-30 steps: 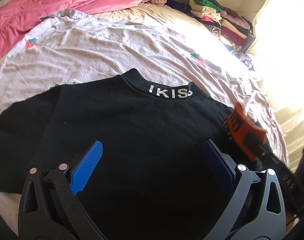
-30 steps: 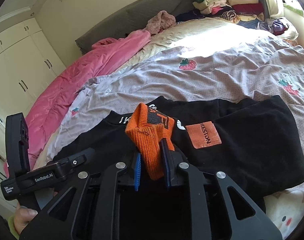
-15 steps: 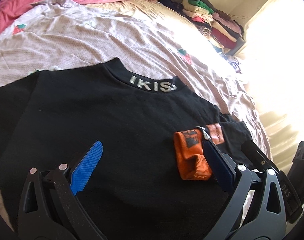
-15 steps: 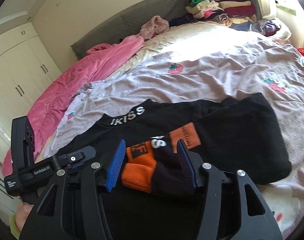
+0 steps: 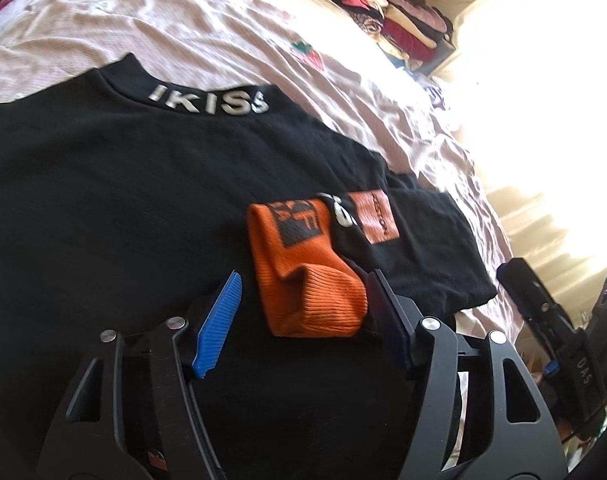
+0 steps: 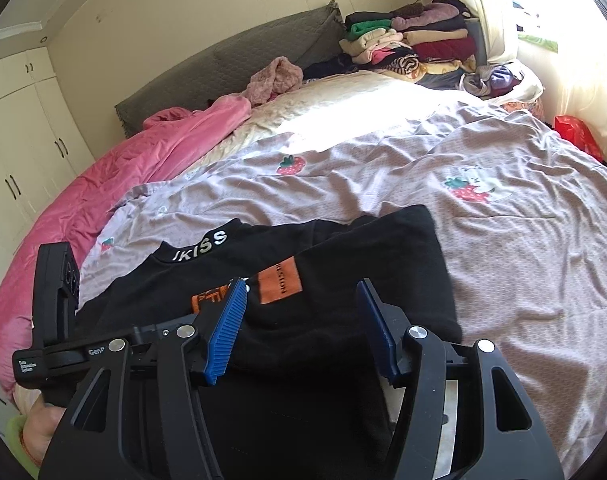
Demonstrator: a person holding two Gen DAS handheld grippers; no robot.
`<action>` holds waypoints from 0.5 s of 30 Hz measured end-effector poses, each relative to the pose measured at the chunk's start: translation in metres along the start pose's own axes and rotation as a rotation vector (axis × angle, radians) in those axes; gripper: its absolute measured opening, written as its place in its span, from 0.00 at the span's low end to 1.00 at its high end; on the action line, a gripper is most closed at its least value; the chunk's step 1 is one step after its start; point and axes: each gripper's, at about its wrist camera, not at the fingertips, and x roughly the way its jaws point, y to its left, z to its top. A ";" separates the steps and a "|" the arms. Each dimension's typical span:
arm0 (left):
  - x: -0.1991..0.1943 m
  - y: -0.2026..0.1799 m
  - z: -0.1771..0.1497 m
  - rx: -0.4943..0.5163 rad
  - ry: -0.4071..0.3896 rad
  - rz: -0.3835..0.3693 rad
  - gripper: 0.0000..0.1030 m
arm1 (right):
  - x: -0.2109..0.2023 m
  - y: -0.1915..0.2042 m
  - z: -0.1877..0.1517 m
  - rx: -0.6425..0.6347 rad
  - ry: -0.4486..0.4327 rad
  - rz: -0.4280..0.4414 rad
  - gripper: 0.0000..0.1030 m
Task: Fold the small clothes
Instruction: 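Carry the held sleeve across the sweatshirt body toward the left tool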
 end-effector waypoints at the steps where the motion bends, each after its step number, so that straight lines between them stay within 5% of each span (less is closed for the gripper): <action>1: 0.003 -0.002 -0.001 0.005 0.004 0.006 0.55 | -0.001 -0.001 0.000 -0.002 -0.003 -0.003 0.54; 6: 0.013 -0.008 -0.002 0.016 -0.006 0.047 0.53 | -0.003 -0.009 -0.004 0.015 -0.009 -0.011 0.54; 9: 0.016 -0.011 -0.002 0.030 -0.020 0.074 0.43 | -0.003 -0.010 -0.005 0.018 -0.008 -0.012 0.54; 12: 0.020 -0.009 -0.002 0.030 -0.018 0.051 0.18 | -0.003 -0.010 -0.007 0.022 -0.009 -0.012 0.54; 15: 0.017 -0.012 -0.003 0.054 -0.027 0.046 0.11 | -0.003 -0.011 -0.008 0.023 -0.009 -0.016 0.54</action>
